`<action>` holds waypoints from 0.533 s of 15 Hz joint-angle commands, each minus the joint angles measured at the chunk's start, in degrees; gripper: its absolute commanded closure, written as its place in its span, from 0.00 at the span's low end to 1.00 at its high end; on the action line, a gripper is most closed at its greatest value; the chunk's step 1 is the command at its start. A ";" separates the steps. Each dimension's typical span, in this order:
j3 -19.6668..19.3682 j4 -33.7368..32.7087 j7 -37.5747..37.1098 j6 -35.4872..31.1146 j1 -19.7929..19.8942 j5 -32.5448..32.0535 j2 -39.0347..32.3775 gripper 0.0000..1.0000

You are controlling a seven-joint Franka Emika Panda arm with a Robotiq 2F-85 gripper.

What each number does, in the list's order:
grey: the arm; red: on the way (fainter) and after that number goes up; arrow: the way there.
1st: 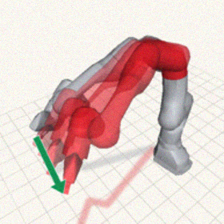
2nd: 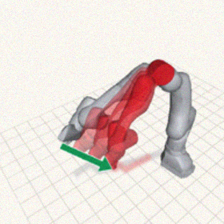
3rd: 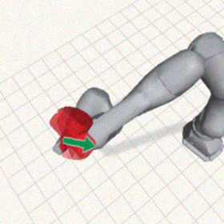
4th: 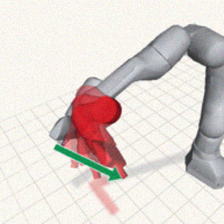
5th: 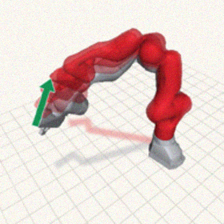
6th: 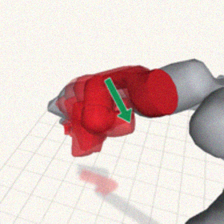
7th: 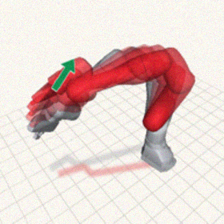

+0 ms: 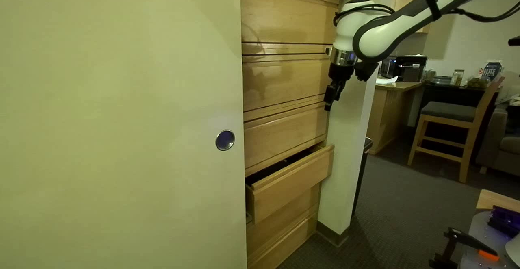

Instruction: Open the fourth drawer

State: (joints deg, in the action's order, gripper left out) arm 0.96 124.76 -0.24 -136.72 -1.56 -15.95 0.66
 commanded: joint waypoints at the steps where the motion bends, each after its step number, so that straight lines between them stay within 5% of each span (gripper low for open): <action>1: -0.71 -3.56 0.92 -0.64 0.73 1.39 -4.61 0.00; 8: -1.14 -4.21 -0.59 0.24 0.18 0.00 -5.22 0.00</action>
State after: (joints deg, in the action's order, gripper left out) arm -0.33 120.64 -0.90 -136.63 -1.52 -16.00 -4.58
